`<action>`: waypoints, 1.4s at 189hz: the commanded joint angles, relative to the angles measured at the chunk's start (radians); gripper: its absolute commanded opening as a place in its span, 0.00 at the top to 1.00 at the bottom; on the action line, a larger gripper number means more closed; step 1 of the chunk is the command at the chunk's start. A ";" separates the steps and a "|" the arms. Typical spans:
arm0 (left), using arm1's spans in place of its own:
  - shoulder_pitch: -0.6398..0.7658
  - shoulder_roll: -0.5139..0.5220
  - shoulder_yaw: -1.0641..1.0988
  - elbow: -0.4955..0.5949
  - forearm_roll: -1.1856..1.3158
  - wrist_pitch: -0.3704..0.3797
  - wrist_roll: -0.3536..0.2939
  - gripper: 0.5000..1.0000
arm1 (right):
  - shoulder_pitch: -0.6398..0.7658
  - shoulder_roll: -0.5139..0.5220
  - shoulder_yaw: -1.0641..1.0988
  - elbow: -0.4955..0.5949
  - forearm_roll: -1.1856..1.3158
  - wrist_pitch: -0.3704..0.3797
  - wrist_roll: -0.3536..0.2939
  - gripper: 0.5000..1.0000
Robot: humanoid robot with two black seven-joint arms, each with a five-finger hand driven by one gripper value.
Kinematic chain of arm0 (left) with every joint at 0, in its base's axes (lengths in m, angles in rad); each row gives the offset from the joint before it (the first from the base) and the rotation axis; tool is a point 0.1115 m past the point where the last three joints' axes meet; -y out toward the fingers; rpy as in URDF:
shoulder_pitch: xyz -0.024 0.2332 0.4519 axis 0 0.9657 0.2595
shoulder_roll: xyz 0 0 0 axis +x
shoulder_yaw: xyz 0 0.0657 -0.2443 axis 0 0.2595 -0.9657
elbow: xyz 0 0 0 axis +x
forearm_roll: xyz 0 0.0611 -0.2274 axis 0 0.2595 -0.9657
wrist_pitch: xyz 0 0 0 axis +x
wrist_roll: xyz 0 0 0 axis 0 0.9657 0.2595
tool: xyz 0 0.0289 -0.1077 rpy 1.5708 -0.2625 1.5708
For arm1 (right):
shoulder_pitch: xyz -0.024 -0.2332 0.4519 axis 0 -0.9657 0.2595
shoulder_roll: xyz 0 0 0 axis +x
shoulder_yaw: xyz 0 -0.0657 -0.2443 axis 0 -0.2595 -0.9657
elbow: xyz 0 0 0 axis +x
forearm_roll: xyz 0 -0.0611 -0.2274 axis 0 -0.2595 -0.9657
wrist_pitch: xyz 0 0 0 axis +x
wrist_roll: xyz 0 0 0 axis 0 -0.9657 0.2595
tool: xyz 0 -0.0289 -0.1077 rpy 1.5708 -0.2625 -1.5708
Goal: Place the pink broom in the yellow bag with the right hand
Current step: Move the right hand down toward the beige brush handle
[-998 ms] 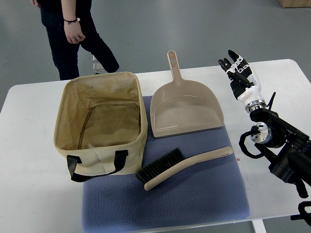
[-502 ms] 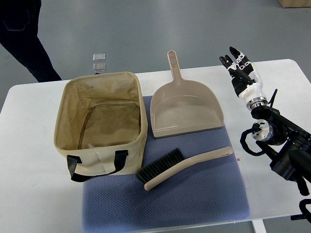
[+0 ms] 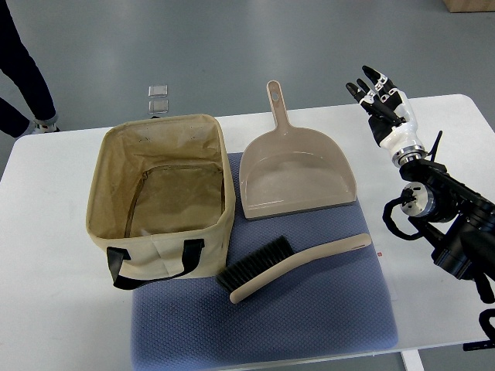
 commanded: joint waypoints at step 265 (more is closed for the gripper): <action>0.000 0.000 0.000 -0.001 0.000 0.000 0.000 0.00 | 0.359 -0.570 -0.791 0.723 -1.204 0.031 -0.128 0.14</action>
